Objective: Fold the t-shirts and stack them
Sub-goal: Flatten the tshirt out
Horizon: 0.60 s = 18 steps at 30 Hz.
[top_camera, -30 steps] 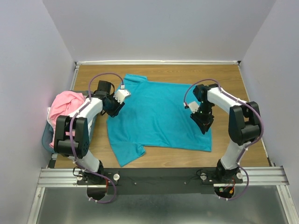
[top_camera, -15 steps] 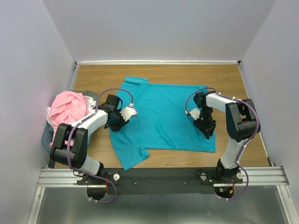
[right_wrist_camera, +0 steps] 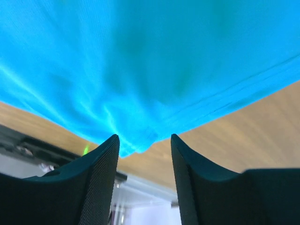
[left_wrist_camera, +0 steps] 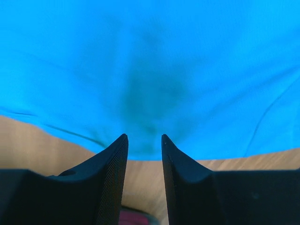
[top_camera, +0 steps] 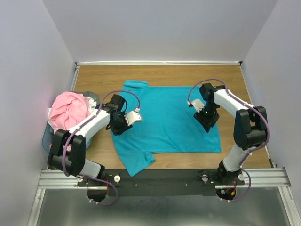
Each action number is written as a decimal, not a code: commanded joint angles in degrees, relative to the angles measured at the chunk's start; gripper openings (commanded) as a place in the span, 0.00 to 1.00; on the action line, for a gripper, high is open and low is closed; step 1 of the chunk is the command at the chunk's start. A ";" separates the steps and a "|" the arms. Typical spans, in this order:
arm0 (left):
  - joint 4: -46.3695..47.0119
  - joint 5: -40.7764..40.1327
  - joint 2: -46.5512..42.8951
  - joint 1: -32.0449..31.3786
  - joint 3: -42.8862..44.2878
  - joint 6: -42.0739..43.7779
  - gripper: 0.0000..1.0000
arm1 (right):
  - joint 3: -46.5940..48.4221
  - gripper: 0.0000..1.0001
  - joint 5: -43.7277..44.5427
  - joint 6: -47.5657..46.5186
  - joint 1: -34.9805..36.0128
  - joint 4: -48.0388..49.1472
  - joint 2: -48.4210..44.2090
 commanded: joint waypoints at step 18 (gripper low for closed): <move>16.71 13.94 32.51 17.46 51.91 -27.22 0.52 | 46.92 0.49 -12.52 13.39 -11.99 12.30 26.56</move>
